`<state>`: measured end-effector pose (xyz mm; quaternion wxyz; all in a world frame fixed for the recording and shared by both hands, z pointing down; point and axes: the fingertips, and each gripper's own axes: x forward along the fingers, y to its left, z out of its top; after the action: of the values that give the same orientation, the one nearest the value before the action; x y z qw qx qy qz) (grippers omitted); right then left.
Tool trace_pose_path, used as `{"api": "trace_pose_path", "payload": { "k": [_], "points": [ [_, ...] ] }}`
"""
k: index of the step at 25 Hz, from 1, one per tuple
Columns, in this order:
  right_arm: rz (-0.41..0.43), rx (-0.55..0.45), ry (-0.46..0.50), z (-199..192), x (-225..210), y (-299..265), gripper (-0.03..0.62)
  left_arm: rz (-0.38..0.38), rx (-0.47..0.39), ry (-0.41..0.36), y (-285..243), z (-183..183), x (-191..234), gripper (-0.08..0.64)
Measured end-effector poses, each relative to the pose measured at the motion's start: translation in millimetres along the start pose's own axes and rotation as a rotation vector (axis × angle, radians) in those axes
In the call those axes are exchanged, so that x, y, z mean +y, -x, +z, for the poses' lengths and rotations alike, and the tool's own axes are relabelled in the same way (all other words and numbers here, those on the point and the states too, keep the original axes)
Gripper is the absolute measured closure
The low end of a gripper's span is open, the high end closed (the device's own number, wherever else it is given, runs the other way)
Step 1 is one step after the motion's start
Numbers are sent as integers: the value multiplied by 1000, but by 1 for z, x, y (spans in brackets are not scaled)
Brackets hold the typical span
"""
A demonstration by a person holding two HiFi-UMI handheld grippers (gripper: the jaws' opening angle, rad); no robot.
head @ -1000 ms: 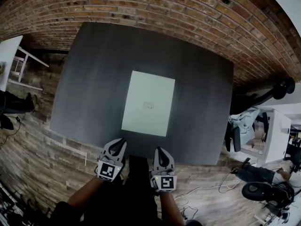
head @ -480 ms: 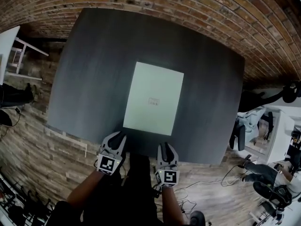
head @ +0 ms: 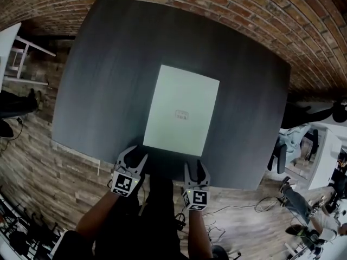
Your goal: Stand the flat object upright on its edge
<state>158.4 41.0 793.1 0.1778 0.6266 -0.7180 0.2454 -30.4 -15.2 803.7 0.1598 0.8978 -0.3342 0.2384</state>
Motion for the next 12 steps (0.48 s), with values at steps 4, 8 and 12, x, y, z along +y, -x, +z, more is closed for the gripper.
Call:
{"api": "trace_pose_path", "payload": {
  "k": [4, 8, 12],
  "points": [
    [-4, 20, -4, -9, -11, -10, 360, -10, 6, 6, -7, -2, 1, 410],
    [-4, 32, 10, -14, -15, -19, 350, -11, 18, 11, -13, -6, 3, 402],
    [4, 36, 19, -14, -18, -24, 348, -20, 28, 13, -21, -6, 6, 400]
  ]
}}
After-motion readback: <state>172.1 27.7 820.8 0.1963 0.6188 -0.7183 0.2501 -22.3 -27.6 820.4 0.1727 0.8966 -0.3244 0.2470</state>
